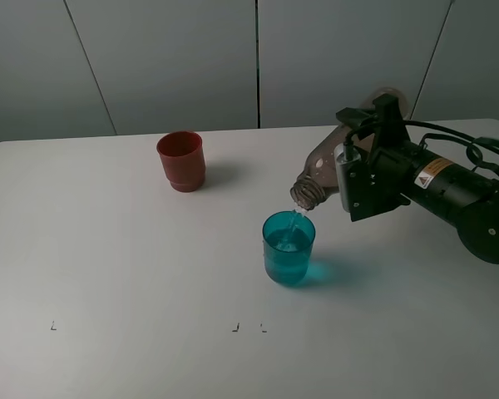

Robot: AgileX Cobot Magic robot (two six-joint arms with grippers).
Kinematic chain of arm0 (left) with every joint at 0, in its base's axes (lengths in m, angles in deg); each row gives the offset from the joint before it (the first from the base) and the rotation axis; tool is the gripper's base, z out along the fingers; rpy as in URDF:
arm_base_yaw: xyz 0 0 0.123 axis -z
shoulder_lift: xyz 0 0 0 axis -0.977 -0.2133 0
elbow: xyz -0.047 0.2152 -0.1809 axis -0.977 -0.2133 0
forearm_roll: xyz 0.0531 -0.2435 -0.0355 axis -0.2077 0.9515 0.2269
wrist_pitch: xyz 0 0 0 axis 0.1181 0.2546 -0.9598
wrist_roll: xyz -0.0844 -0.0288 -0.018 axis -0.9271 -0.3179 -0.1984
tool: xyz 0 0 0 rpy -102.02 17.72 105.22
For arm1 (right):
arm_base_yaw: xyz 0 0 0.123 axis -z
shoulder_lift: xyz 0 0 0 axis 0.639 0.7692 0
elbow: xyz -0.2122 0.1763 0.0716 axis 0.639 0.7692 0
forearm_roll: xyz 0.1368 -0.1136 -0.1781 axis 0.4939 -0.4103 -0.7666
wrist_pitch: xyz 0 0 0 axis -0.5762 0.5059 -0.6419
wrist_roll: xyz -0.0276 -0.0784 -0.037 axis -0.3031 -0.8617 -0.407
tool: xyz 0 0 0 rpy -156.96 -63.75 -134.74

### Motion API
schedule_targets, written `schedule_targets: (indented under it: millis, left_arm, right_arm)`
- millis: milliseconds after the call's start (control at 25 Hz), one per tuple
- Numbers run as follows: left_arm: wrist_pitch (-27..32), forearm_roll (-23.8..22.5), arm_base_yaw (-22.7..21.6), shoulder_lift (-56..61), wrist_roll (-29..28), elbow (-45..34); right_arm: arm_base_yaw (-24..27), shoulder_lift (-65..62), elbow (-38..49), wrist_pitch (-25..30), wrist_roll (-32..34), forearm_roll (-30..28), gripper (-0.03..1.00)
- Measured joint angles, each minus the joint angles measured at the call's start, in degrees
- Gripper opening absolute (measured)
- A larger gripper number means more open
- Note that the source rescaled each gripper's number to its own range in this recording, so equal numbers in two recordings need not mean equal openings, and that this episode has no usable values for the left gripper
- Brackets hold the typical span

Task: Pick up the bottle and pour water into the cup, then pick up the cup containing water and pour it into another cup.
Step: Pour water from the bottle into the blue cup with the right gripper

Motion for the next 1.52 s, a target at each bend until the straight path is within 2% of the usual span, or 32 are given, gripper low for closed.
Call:
schedule_targets:
  millis: [1160, 1520]
  left_arm:
    - [0.0, 0.0, 0.0, 0.0, 0.0, 0.0]
    - [0.0, 0.0, 0.0, 0.0, 0.0, 0.0]
  right_arm:
    - [0.0, -0.3, 0.0, -0.4, -0.5, -0.2, 0.0]
    - [0.0, -0.3, 0.0, -0.5, 5.2, -2.0, 0.0]
